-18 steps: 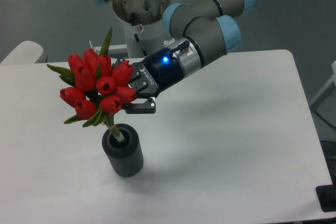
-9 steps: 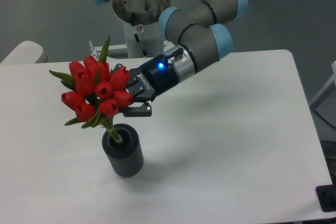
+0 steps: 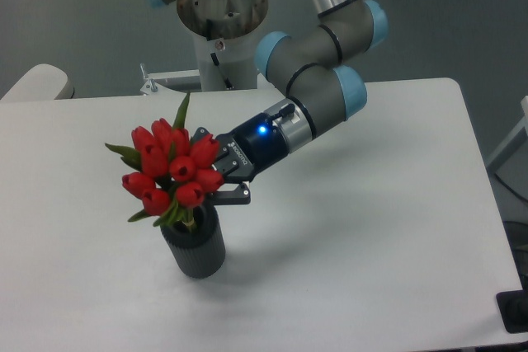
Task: Insert the flowers into the vase
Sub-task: 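Lower the tulip stems down into the grey vase opening, then open the gripper to release the tulips in the vase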
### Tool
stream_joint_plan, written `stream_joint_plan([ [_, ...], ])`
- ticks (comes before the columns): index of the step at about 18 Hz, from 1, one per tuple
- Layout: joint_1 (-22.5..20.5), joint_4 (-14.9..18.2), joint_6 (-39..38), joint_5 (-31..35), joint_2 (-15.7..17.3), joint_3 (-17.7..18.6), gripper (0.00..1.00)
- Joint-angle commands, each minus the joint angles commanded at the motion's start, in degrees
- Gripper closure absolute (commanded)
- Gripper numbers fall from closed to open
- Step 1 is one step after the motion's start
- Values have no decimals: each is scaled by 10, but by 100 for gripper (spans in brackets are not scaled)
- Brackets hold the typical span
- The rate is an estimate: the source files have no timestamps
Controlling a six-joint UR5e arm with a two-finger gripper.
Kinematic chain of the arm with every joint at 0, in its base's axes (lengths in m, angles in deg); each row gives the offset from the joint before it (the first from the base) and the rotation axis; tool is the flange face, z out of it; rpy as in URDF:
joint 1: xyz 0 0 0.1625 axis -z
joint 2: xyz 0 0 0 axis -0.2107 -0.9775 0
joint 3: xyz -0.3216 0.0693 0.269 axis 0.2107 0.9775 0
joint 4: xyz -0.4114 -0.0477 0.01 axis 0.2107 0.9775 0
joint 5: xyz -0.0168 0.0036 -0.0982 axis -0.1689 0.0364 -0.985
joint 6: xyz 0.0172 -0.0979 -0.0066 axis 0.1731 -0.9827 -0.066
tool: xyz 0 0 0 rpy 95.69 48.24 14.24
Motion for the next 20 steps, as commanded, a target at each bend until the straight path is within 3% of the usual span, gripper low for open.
stream_joint_plan([
  [5, -2, 0, 6, 0, -10, 11, 72],
  [7, -4, 0, 7, 0, -12, 14, 66],
  [9, -6, 0, 6, 0, -13, 17, 51],
  [10, -6, 0, 7, 0, -14, 17, 34],
  [11, -7, 0, 7, 0, -15, 17, 25],
  [14, -7, 0, 6, -1, -18, 14, 16],
  [16, -7, 1, 6, -1, -19, 14, 0],
  [20, -12, 0, 14, 1, -24, 12, 0],
])
